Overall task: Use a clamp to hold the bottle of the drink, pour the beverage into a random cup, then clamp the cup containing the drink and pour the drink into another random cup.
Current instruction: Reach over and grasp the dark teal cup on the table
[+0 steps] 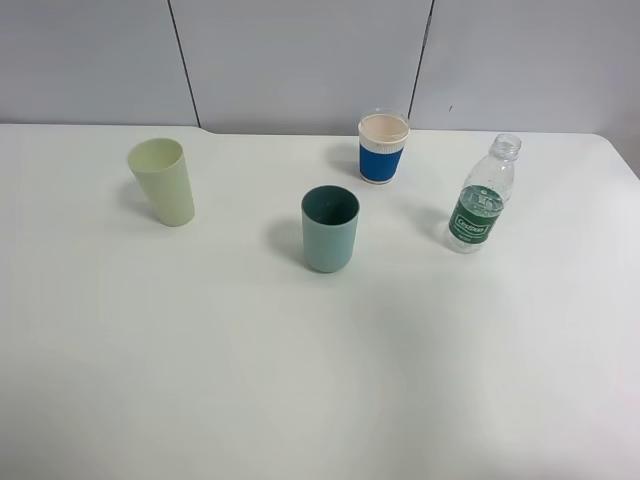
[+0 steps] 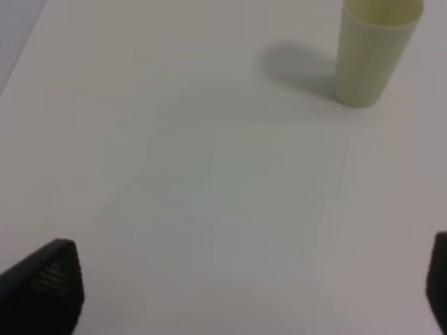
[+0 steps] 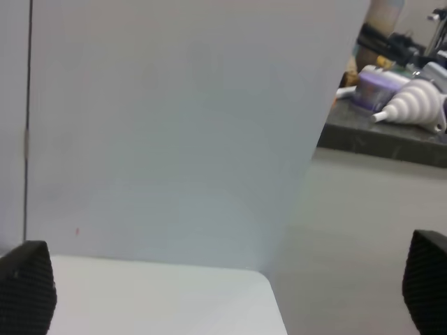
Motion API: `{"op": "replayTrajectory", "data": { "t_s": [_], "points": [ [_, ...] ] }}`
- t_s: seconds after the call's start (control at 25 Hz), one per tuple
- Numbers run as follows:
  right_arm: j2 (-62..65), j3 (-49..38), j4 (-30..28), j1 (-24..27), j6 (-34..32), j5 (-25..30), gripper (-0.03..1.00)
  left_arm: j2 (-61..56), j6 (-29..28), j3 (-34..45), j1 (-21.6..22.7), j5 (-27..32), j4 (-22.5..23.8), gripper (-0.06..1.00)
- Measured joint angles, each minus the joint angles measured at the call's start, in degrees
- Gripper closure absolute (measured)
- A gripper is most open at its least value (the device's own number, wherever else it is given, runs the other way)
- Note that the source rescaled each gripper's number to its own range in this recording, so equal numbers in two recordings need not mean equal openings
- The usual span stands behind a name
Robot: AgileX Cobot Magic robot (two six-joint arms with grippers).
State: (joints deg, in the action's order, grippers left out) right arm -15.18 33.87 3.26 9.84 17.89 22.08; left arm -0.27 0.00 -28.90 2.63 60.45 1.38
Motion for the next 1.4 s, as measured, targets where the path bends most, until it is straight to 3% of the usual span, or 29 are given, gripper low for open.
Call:
{"op": "replayTrajectory", "data": {
  "t_s": [0.4,0.68,0.8,0.96,1.4],
  "points": [
    [15.33,0.18,-0.79,0.0,-3.83,13.97,-0.03,0.0,0.0,0.0,0.0,0.0,0.0,-0.06],
    [15.33,0.18,-0.55,0.02,-6.82,34.11,-0.03,0.0,0.0,0.0,0.0,0.0,0.0,-0.06],
    [15.33,-0.84,-0.49,0.02,-6.94,38.9,-0.03,0.0,0.0,0.0,0.0,0.0,0.0,-0.06],
    [15.33,-4.74,-0.24,0.02,-6.96,39.75,-0.03,0.0,0.0,0.0,0.0,0.0,0.0,-0.06],
    [15.33,-4.79,0.07,0.02,-7.86,39.46,-0.03,0.0,0.0,0.0,0.0,0.0,0.0,-0.06]
  ]
}}
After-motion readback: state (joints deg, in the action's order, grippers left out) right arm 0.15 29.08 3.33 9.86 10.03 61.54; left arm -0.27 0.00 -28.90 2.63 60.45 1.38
